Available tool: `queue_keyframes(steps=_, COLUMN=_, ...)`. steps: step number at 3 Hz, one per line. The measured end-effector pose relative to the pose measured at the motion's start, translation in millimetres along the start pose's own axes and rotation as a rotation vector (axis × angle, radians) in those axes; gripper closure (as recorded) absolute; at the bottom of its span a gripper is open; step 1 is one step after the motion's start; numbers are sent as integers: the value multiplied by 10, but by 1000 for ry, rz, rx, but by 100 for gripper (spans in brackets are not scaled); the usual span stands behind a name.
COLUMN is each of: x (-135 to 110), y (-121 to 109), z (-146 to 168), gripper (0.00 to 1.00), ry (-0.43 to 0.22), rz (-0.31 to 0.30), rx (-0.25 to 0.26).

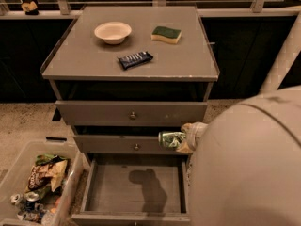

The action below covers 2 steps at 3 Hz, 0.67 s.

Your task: Pick green can from bottom drawer and place on counter

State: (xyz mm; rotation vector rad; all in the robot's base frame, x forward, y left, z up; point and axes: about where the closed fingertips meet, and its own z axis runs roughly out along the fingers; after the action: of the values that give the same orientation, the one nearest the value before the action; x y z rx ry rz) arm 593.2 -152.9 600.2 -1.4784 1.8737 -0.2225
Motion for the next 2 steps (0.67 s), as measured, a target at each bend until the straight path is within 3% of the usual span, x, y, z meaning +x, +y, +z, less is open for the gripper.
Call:
queue_keyframes(steps=1, x=-296, y=-228, z=-289, gripper=100, ry=-19, rz=-82, rx=53)
queue_keyframes(steps=2, x=-369, y=-334, z=-415, gripper=100, ry=-36, rz=-80, rx=83)
